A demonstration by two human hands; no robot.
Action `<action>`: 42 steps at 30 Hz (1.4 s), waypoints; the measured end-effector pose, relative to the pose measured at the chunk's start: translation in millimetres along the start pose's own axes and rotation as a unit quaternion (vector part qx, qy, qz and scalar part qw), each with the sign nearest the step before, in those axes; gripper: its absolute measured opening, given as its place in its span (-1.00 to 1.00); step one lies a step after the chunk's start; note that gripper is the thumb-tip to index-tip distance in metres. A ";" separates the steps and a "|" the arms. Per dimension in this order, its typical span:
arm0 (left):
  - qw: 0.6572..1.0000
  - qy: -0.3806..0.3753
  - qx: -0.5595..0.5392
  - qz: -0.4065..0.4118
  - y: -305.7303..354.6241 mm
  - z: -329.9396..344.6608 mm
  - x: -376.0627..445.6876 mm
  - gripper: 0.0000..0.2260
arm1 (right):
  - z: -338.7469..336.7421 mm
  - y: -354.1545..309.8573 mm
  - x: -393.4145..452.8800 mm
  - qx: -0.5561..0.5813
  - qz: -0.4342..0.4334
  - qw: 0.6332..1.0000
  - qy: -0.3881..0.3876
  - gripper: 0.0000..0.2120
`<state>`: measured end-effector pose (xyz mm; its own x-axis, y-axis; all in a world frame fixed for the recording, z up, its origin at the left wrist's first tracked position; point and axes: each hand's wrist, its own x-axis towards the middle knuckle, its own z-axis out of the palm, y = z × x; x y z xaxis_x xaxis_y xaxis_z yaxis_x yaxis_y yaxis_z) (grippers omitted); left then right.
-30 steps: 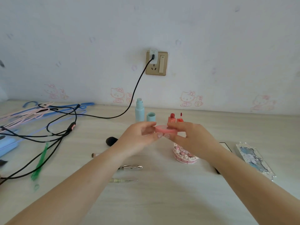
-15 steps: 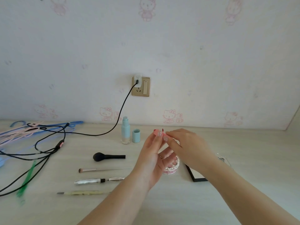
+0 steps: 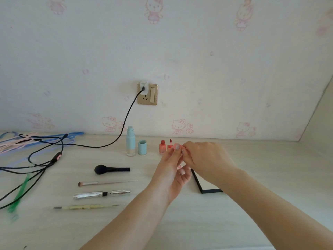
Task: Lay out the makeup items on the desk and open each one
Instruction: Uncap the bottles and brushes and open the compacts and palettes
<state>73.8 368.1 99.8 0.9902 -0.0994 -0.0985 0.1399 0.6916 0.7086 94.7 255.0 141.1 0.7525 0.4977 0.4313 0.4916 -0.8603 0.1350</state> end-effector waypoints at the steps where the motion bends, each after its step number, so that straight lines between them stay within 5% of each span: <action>1: 1.000 0.004 0.001 -0.001 0.1 1.8 -0.6 -0.80 | 1.3 1.0 0.0 -0.008 -0.004 1.000 0.005 -0.60; 5: 1.000 -0.007 -0.010 -0.008 -0.2 3.3 -2.6 -0.89 | 4.1 14.3 6.0 -0.047 0.008 0.999 0.009 -0.72; 11: 0.999 -0.025 -0.031 -0.027 0.2 -0.9 2.3 -0.73 | 2.7 41.9 14.6 0.235 0.136 0.962 -0.014 -0.69; 18: 0.999 0.014 -0.023 -0.033 2.5 -6.9 26.3 -0.73 | 16.8 68.7 17.3 0.575 0.278 0.769 -0.035 -0.74; 21: 0.999 0.031 -0.005 -0.044 0.1 -4.9 42.2 -0.74 | 27.0 79.5 17.2 0.611 0.307 0.728 -0.044 -0.74; 33: 0.980 0.141 0.127 -0.056 5.5 3.6 121.5 -0.83 | 92.2 141.4 48.9 0.567 0.379 0.727 -0.079 -0.78; 42: 0.947 0.135 0.280 -0.083 0.6 -1.4 158.3 -0.83 | 131.7 151.9 65.4 0.561 0.387 0.724 -0.106 -0.80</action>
<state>230.6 353.8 83.7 0.9297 0.0643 -0.3627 0.3457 0.1878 0.9194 276.3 171.4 72.3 0.9848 0.0221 -0.1723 -0.1564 -0.3196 -0.9346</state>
